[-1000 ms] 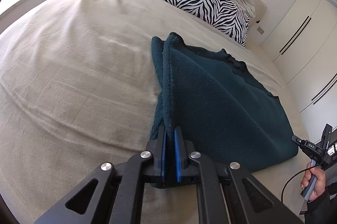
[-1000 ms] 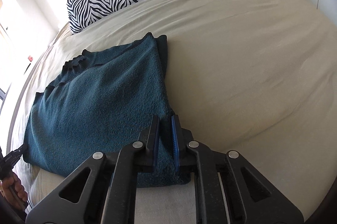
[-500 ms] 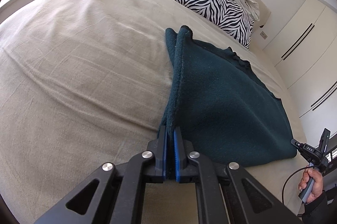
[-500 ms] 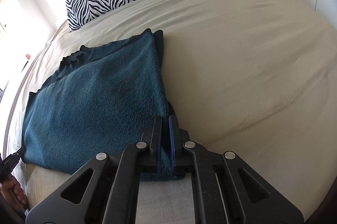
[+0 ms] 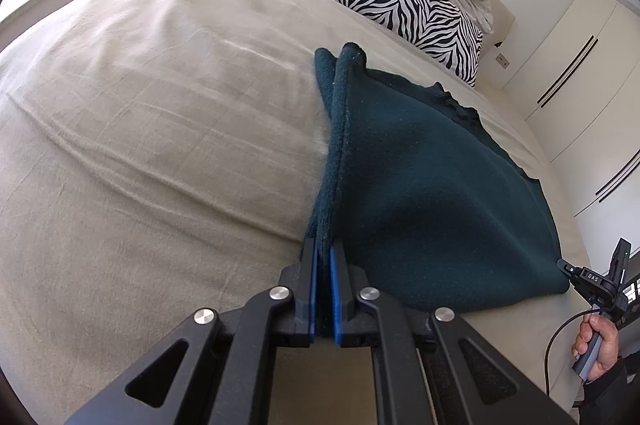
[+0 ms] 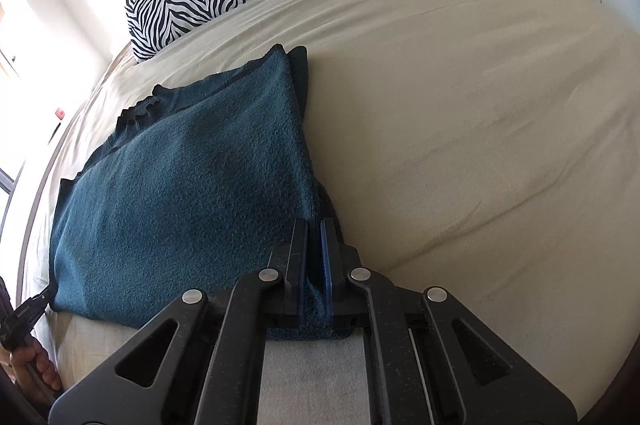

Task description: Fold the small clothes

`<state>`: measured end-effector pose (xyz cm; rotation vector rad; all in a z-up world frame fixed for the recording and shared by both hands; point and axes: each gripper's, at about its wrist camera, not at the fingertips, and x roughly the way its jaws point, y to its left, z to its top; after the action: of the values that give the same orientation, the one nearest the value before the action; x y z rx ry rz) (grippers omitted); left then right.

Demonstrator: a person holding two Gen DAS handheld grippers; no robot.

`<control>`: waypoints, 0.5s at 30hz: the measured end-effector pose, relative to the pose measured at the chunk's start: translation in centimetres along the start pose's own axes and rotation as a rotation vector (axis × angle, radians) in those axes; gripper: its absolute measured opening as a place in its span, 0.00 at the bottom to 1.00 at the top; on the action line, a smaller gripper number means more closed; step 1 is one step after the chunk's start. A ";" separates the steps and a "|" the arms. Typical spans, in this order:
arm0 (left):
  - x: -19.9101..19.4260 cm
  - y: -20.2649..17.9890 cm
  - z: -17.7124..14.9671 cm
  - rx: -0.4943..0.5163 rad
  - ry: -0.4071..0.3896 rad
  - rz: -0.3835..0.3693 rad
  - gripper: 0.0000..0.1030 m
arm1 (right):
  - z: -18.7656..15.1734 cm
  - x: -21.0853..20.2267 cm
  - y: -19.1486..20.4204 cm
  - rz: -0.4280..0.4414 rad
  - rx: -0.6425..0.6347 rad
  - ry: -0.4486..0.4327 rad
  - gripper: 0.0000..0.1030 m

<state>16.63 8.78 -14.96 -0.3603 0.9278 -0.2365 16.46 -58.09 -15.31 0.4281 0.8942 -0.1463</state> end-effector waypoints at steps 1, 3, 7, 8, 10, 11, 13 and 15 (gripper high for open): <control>0.0 0.0 0.0 -0.002 0.000 -0.001 0.07 | 0.0 0.1 0.0 0.000 0.000 0.001 0.05; 0.1 0.0 0.1 -0.004 0.002 -0.006 0.08 | 0.0 0.1 0.1 -0.003 -0.002 -0.002 0.05; -0.8 0.4 0.4 -0.028 0.022 -0.020 0.20 | 0.1 -0.1 -0.2 0.014 0.020 0.006 0.06; -1.5 0.3 0.5 -0.023 0.009 -0.004 0.23 | 0.2 -0.4 -0.2 0.013 0.027 0.010 0.07; -3.0 -0.1 1.3 -0.011 -0.028 0.012 0.23 | 0.6 -1.5 -0.1 -0.027 0.037 -0.006 0.14; -3.5 -0.5 2.0 0.004 -0.043 0.019 0.23 | 0.8 -2.3 0.0 -0.046 0.040 -0.032 0.16; -4.0 -2.1 3.7 0.054 -0.075 0.038 0.25 | 1.7 -3.6 1.0 -0.049 0.031 -0.085 0.19; -3.6 -4.5 5.8 0.123 -0.114 0.044 0.33 | 3.1 -3.8 3.0 0.010 0.017 -0.098 0.20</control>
<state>19.02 7.10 -7.34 -0.2370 0.8042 -0.2297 17.26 -56.88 -9.75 0.4373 0.7953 -0.1640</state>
